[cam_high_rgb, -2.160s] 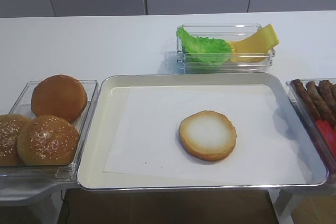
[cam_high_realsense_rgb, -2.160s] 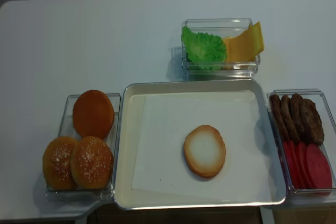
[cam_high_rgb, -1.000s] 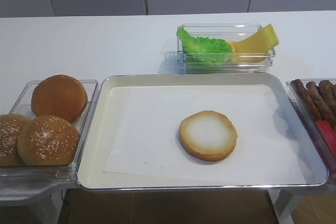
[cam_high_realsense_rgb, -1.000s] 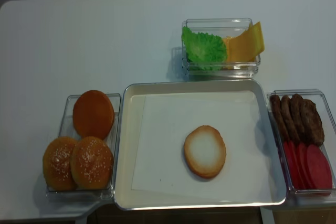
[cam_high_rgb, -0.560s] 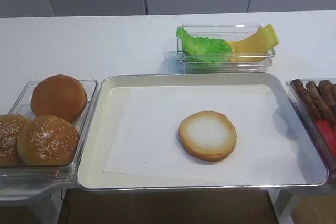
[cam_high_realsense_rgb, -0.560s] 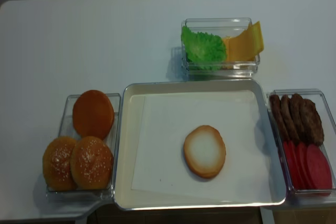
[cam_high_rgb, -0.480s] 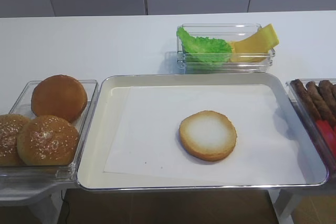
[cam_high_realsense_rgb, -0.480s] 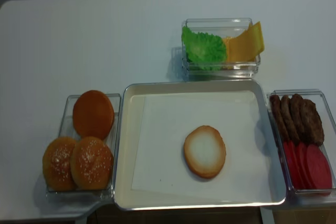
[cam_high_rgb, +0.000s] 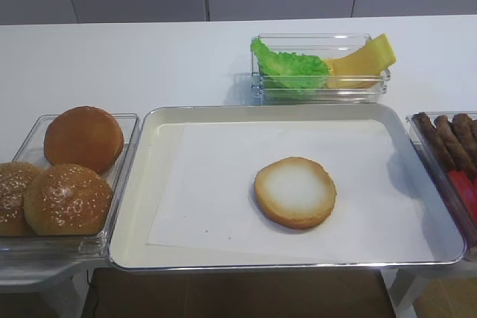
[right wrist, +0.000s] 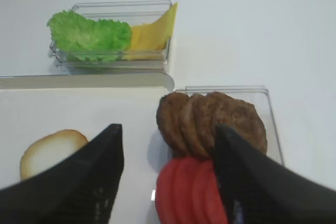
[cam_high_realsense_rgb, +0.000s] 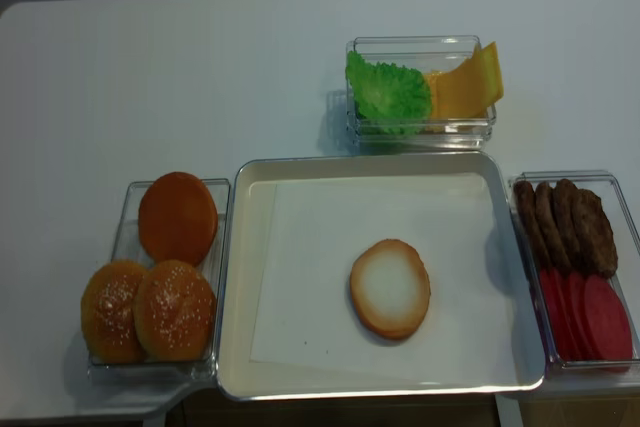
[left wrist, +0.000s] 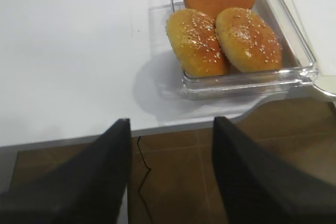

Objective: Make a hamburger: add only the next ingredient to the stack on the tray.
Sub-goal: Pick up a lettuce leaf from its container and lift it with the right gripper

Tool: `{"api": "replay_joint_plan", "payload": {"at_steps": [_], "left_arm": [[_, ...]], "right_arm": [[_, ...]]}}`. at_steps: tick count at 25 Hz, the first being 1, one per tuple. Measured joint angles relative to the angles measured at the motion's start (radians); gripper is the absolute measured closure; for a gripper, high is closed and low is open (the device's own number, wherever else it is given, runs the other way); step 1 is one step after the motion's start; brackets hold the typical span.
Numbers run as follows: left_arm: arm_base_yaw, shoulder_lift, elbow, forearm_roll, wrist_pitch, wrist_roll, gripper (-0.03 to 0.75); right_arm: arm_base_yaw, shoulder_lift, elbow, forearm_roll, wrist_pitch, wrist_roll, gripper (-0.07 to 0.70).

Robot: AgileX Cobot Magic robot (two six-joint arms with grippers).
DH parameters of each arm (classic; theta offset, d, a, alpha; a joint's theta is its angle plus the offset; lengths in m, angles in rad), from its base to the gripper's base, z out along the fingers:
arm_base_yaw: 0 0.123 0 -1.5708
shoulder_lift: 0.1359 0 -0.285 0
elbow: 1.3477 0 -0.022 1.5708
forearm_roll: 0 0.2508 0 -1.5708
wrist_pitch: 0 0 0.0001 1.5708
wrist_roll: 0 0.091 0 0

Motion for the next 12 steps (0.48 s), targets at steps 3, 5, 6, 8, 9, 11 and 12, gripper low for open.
{"api": "replay_joint_plan", "payload": {"at_steps": [3,5,6,8,9,11,12], "left_arm": [[0.000,0.000,0.000,0.000,0.000,0.000,0.344],[0.000,0.000,0.000,0.000,0.000,0.000,0.344],[0.000,0.000,0.000,0.000,0.000,0.000,0.344],[0.000,0.000,0.000,0.000,0.000,0.000,0.344],[0.000,0.000,0.000,0.000,0.000,0.000,0.344],[0.000,0.000,0.000,0.000,0.000,0.000,0.344],[0.000,0.000,0.000,0.000,0.000,0.000,0.344]], "right_arm": [[0.000,0.103,-0.038,0.072,-0.043,-0.053,0.221],[0.000,0.179,-0.073,0.118,-0.056,-0.088,0.230],[0.000,0.221,-0.088,0.138,-0.063,-0.102,0.237],[0.000,0.294,-0.126,0.170,-0.085,-0.139,0.244],[0.000,0.334,-0.141,0.189,-0.100,-0.161,0.245],[0.000,0.407,-0.183,0.228,-0.125,-0.202,0.245],[0.000,0.448,-0.207,0.251,-0.132,-0.225,0.245]]}}
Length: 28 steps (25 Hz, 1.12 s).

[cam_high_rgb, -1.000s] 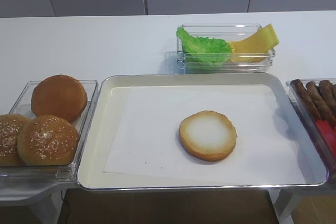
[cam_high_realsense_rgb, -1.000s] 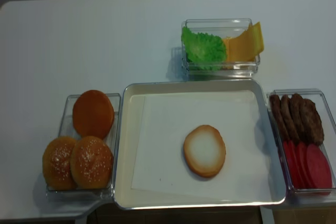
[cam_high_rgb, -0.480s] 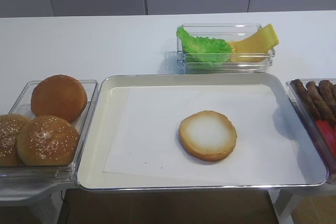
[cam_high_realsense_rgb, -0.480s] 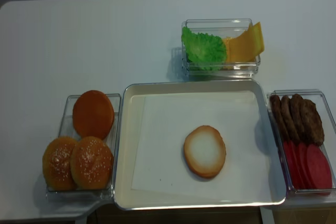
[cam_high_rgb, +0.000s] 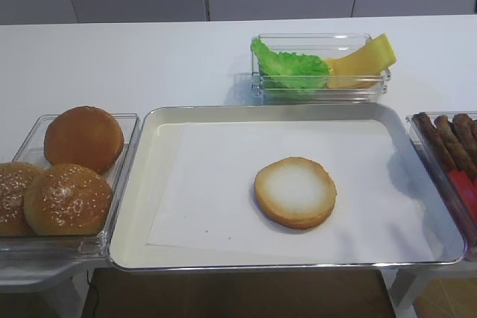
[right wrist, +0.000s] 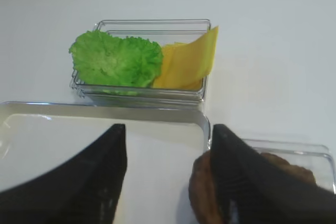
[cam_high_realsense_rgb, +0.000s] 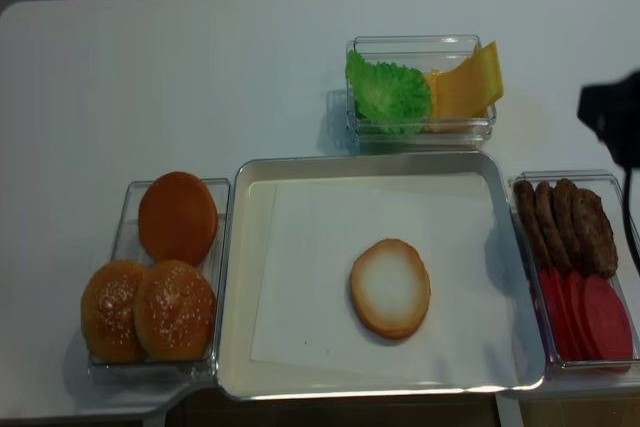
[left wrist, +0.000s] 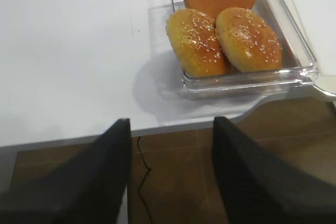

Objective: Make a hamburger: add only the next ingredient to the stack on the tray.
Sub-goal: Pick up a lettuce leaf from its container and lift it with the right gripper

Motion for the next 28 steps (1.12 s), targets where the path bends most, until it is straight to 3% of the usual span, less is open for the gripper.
{"api": "replay_joint_plan", "payload": {"at_steps": [5,20,28], "left_arm": [[0.000,0.000,0.000,0.000,0.000,0.000,0.344],[0.000,0.000,0.000,0.000,0.000,0.000,0.344],[0.000,0.000,0.000,0.000,0.000,0.000,0.344]], "right_arm": [[0.037,0.208,-0.130,0.050,-0.014,-0.078,0.246],[0.255,0.762,-0.575,0.075,-0.024,-0.125,0.246],[0.309,0.963,-0.766,0.126,-0.012,-0.160,0.244]]}}
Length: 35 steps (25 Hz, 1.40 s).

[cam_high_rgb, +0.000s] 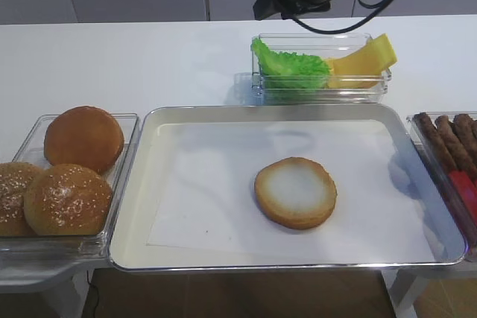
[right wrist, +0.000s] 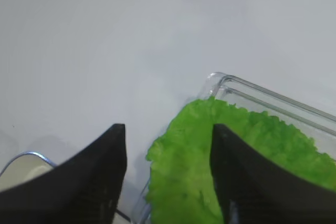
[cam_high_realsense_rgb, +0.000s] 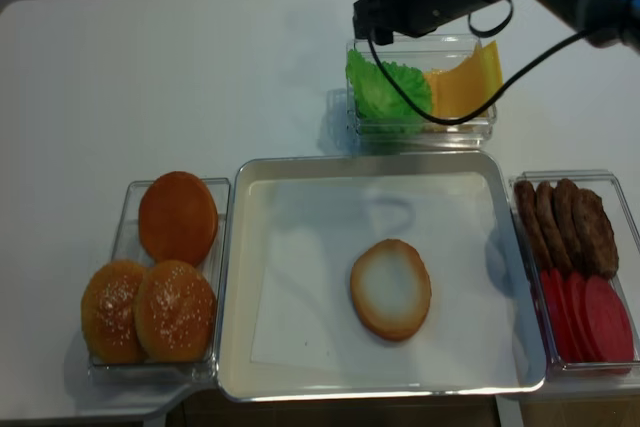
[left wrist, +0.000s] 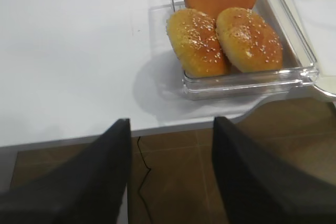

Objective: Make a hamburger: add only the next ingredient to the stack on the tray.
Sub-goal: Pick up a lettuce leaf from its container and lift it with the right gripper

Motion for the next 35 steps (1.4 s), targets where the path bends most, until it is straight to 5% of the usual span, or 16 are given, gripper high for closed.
{"api": "replay_joint_plan", "payload": {"at_steps": [10,24,35], "left_arm": [[0.000,0.000,0.000,0.000,0.000,0.000,0.344],[0.000,0.000,0.000,0.000,0.000,0.000,0.344],[0.000,0.000,0.000,0.000,0.000,0.000,0.344]], "right_arm": [[0.000,0.088,-0.039,0.089,0.029,-0.076,0.169],[0.000,0.148,-0.041,0.113,0.027,-0.086,0.167],[0.000,0.148,-0.041,0.117,0.025,-0.091,0.412]]}}
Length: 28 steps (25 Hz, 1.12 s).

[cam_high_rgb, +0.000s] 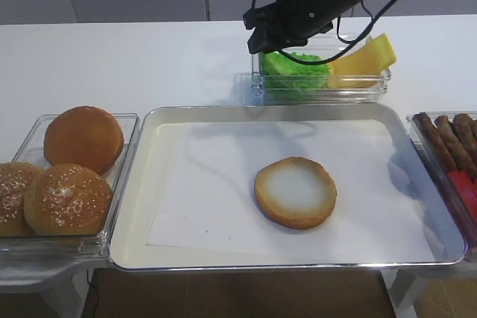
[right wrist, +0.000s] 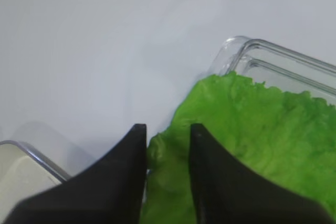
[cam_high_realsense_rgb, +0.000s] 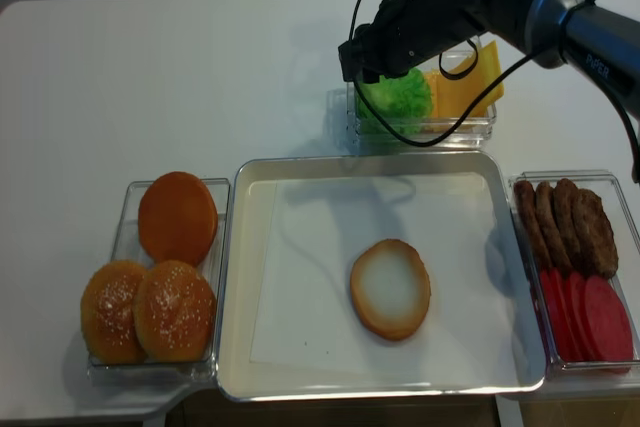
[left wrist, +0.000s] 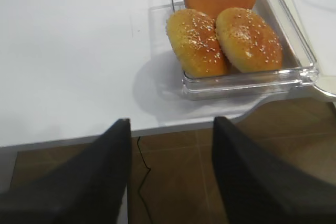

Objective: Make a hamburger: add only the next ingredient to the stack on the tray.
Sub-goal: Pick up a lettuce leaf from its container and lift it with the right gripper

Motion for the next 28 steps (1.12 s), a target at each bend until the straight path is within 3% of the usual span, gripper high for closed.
{"api": "replay_joint_plan", "payload": {"at_steps": [13,28], "left_arm": [[0.000,0.000,0.000,0.000,0.000,0.000,0.344],[0.000,0.000,0.000,0.000,0.000,0.000,0.344]], "right_arm": [[0.000,0.000,0.000,0.000,0.000,-0.017,0.614],[0.000,-0.090,0.000,-0.048,0.036,-0.020,0.626]]}}
